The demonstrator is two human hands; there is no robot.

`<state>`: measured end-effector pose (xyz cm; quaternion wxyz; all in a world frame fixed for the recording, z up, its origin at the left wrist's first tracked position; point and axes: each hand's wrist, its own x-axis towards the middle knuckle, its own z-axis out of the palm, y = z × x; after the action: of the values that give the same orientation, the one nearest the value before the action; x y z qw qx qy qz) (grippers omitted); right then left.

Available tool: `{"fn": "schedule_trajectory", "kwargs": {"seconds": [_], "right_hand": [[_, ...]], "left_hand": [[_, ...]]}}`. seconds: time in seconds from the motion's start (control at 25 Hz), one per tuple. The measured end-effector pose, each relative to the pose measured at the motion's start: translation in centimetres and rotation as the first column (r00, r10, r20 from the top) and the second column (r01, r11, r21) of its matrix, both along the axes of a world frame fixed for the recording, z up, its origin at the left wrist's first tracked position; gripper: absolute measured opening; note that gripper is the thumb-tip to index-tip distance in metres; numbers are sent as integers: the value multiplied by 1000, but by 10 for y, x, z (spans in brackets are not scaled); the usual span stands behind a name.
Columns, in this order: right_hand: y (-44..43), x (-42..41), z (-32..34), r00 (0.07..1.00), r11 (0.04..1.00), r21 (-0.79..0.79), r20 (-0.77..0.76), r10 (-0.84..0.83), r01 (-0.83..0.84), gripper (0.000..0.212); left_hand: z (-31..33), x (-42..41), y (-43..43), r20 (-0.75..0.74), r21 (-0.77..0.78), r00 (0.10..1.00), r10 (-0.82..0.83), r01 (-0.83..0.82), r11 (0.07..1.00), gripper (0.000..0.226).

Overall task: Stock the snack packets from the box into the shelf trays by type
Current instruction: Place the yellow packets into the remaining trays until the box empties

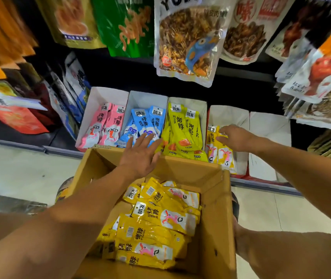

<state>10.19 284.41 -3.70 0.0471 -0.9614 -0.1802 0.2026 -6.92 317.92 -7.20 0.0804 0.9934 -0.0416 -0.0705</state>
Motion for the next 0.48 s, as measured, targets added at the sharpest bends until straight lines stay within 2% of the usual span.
{"fn": "schedule_trajectory", "kwargs": {"seconds": [0.08, 0.16, 0.24, 0.36, 0.48], "right_hand": [[23, -15, 13, 997, 998, -14, 38, 63, -63, 63], [54, -41, 25, 990, 993, -6, 82, 118, -118, 66], [85, -76, 30, 985, 988, 78, 119, 121, -131, 62], [126, -129, 13, 986, 972, 186, 109, 128, -146, 56], [155, -172, -18, 979, 972, 128, 87, 186, -196, 52]], "left_hand": [[11, -25, 19, 3, 4, 1000, 27, -27, 1000, 78], [19, -52, 41, 5, 35, 998, 57, -57, 998, 67], [20, -79, 67, 15, 80, 996, 93, -94, 992, 59], [13, -123, 105, 57, 92, 988, 143, -148, 985, 60], [-5, -160, 132, -3, 76, 986, 169, -169, 983, 66]]}}
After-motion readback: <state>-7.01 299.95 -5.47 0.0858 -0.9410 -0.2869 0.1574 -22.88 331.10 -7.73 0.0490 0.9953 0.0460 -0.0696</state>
